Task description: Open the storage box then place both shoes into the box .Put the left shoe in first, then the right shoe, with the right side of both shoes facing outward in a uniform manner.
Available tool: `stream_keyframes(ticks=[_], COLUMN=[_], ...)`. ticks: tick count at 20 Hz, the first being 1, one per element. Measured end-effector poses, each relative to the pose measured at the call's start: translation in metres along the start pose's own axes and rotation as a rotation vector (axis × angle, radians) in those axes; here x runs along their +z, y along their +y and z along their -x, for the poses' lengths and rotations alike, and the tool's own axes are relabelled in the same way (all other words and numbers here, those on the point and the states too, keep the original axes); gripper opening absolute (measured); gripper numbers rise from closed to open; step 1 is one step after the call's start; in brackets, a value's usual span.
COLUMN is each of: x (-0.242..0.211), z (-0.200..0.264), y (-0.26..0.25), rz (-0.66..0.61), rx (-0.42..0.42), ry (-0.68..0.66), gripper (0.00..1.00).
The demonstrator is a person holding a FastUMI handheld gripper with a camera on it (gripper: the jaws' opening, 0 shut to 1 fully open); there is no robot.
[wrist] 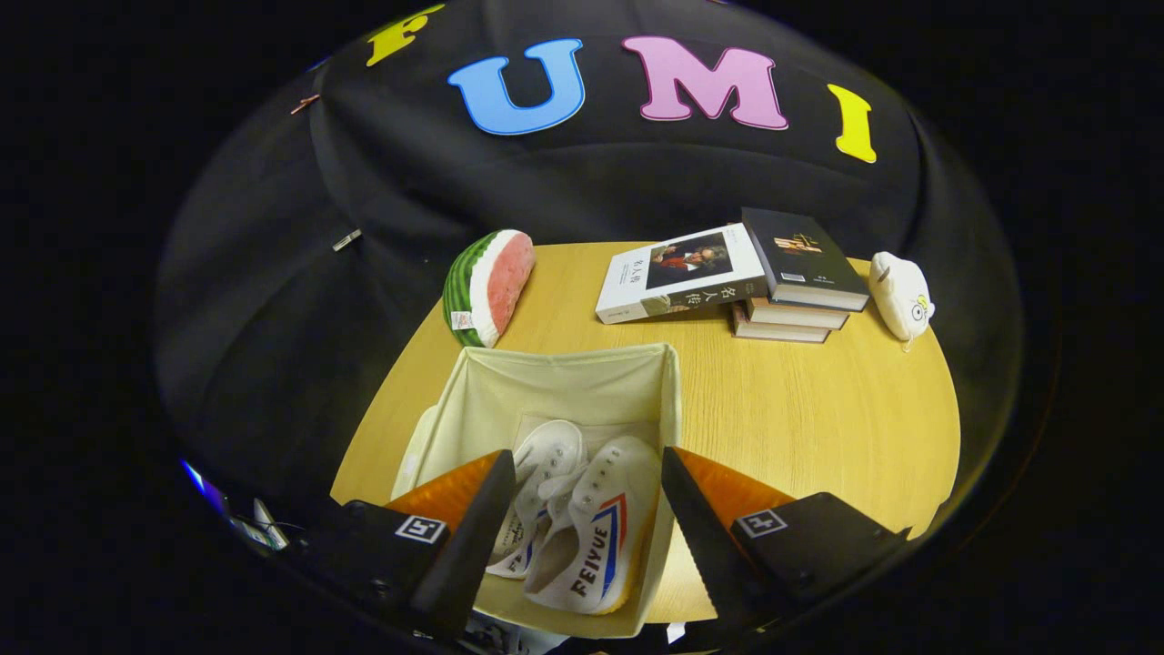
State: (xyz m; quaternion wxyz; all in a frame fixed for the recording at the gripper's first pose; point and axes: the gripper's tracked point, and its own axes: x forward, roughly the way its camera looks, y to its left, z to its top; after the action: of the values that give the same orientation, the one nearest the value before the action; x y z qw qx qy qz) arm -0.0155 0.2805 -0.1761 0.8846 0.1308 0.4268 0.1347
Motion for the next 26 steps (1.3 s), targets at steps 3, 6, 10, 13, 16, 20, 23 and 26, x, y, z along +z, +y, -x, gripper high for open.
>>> stream_keyframes(ticks=[3,6,10,13,16,20,23,26], x=[0.007,0.011,0.017,0.015,0.017,0.022,0.024,0.02], z=[0.009,0.023,0.046,0.061,0.079,0.108,0.124,0.134], y=[-0.015,-0.044,-0.094,-0.138,-0.185,-0.237,-0.261,-0.278], rz=[-0.01,-0.001,0.017,0.013,-0.004,-0.011,-0.003,0.03], rx=[0.016,-0.002,-0.045,-0.098,-0.158,-0.23,-0.263,-0.292], ry=[-0.054,-0.103,-0.203,-0.243,-0.29,-0.36,-0.4,-0.42], gripper=[0.99,0.99,0.99,0.99,0.99,0.99,0.99,0.99])
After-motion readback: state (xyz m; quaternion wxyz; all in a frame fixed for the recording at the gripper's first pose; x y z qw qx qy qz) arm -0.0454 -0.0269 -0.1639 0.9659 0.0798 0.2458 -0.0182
